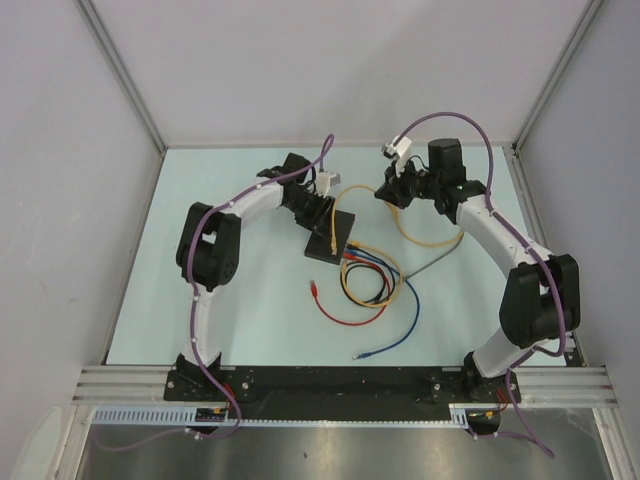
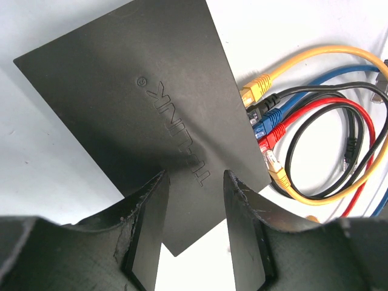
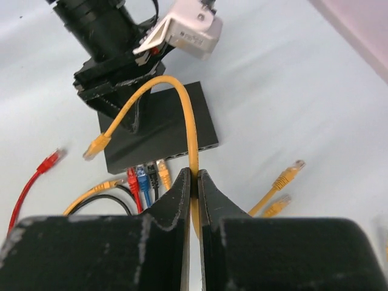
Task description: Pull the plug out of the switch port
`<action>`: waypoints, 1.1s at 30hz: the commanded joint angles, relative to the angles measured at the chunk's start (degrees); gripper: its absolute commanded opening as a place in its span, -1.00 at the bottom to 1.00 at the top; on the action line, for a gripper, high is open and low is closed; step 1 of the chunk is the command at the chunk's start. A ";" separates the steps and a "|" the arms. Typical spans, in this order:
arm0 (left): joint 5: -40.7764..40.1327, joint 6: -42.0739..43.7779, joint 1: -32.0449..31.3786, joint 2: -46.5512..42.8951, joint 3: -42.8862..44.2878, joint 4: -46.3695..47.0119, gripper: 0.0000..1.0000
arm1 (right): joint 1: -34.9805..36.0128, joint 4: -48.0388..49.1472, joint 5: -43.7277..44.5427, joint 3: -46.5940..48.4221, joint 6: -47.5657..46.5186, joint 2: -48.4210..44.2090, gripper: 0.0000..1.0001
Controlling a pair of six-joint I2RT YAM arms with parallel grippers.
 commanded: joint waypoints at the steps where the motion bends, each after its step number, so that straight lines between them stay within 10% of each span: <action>1: -2.20 -0.11 -0.38 2.51 -0.62 -1.22 -0.03 | -2.11 5.93 4.61 2.01 6.78 -2.65 -1.00; 17: -1.76 -0.81 -0.38 1.72 -1.32 -1.49 -0.01 | -13.37 6.56 36.25 4.47 18.40 3.94 -1.00; 33: -2.29 -0.64 -0.38 1.46 -1.85 -1.49 0.00 | -15.48 2.78 22.90 1.83 16.47 9.30 -0.93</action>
